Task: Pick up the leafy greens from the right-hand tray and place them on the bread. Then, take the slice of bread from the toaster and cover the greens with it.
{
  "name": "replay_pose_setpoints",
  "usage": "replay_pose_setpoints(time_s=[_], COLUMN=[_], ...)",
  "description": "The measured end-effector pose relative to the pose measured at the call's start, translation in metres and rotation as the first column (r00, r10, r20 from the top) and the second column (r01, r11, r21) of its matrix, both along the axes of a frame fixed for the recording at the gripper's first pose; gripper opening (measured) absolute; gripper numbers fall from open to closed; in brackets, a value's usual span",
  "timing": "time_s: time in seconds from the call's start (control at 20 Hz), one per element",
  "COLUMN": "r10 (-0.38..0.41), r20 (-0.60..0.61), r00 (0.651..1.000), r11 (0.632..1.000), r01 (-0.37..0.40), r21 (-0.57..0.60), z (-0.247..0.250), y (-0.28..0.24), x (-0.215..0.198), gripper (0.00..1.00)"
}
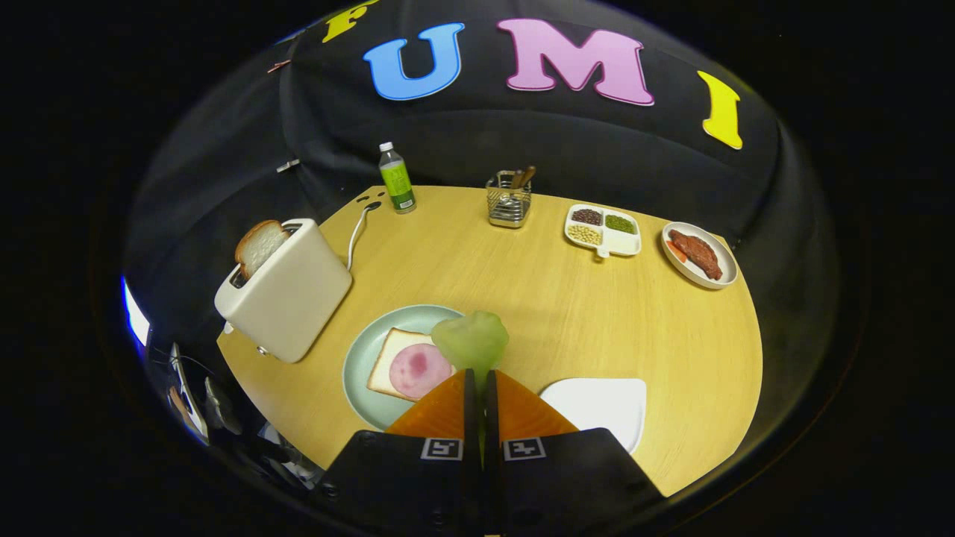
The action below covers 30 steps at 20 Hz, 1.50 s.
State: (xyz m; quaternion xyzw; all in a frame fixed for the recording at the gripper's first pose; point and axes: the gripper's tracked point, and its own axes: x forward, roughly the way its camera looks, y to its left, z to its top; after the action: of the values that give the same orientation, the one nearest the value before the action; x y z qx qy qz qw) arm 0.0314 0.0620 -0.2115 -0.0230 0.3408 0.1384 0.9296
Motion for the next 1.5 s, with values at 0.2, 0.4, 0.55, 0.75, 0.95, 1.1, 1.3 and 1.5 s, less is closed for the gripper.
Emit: replay_pose_setpoints(time_s=[0.2, 0.4, 0.55, 0.75, 0.95, 1.1, 1.3, 1.5], r10=[0.035, 0.055, 0.068, 0.069, 0.077, 0.059, 0.063, 0.067], r20=[0.003, -0.004, 0.012, 0.009, -0.004, -0.035, -0.059, -0.063], r00=[0.999, 0.998, 0.998, 0.998, 0.997, 0.998, 0.996, 0.996], r11=[0.999, 0.997, 0.994, 0.988, 0.986, 0.987, 0.989, 0.987], r01=[-0.035, -0.055, -0.066, -0.068, -0.077, -0.064, -0.07, -0.075], r21=[-0.021, -0.048, -0.092, -0.136, -0.146, -0.145, -0.132, -0.143], z=[-0.007, -0.021, -0.03, -0.043, -0.054, -0.063, -0.071, -0.075], y=[0.039, 0.067, 0.077, 0.084, 0.092, 0.096, 0.108, 0.112], x=[0.009, 0.017, 0.024, 0.029, 0.031, 0.032, 0.029, 0.025], gripper=[0.05, 0.05, 0.05, 0.07, 0.14, 0.24, 0.44, 0.61])
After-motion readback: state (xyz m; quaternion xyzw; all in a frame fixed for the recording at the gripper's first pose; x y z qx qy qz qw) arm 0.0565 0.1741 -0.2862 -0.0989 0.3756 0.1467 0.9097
